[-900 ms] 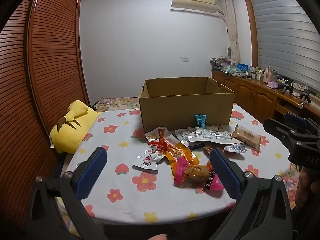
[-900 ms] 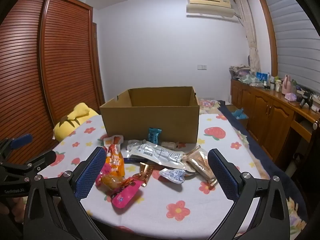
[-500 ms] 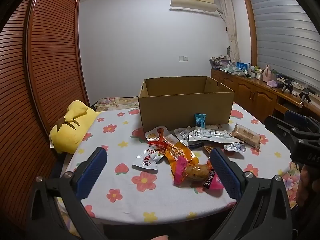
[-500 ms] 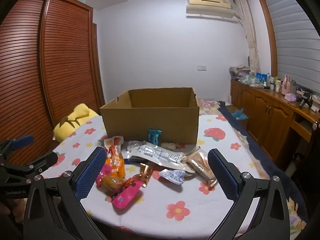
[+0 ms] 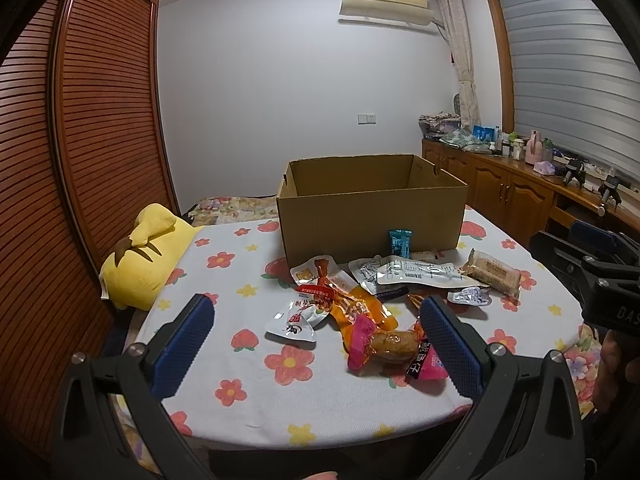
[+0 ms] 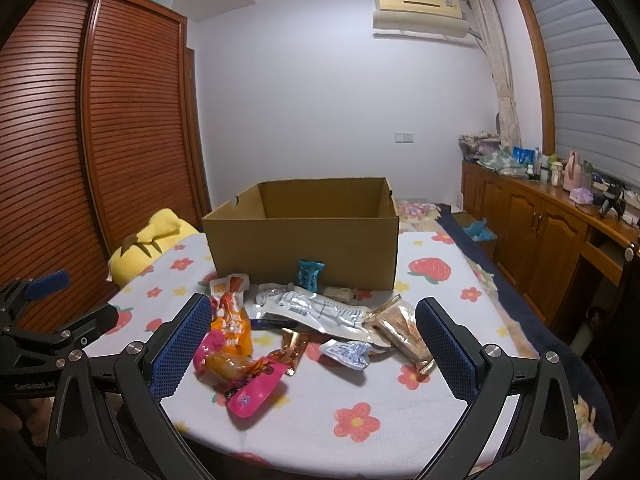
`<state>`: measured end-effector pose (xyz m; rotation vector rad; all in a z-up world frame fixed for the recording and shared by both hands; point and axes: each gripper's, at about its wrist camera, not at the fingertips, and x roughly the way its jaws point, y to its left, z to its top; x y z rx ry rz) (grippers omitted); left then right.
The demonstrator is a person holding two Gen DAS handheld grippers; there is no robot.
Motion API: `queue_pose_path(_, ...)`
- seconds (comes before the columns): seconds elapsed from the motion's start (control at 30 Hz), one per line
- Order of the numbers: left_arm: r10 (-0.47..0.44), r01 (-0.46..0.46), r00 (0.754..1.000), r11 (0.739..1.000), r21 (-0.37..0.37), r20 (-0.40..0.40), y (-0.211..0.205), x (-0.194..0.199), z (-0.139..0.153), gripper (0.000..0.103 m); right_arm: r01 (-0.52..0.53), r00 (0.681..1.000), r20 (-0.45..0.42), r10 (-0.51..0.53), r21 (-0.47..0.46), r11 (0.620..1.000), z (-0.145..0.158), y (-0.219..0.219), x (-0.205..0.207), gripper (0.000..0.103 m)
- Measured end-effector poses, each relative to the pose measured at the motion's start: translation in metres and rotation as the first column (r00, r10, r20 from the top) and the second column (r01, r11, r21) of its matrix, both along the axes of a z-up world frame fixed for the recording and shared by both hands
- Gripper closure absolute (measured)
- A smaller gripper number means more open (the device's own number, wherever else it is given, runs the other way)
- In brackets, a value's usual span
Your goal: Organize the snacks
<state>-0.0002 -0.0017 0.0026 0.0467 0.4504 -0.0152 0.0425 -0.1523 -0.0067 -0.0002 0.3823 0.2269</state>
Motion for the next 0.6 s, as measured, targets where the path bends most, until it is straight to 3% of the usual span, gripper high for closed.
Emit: queue_pose_path(0.6, -0.002, 0.002, 1.000, 1.000, 0.002, 0.006, 0.0017, -0.0015, 0.0044, 0.000, 0.000, 1.000, 0.002, 0.000, 0.001, 1.000, 0.0010, 0.0009, -0.0011, 0.000)
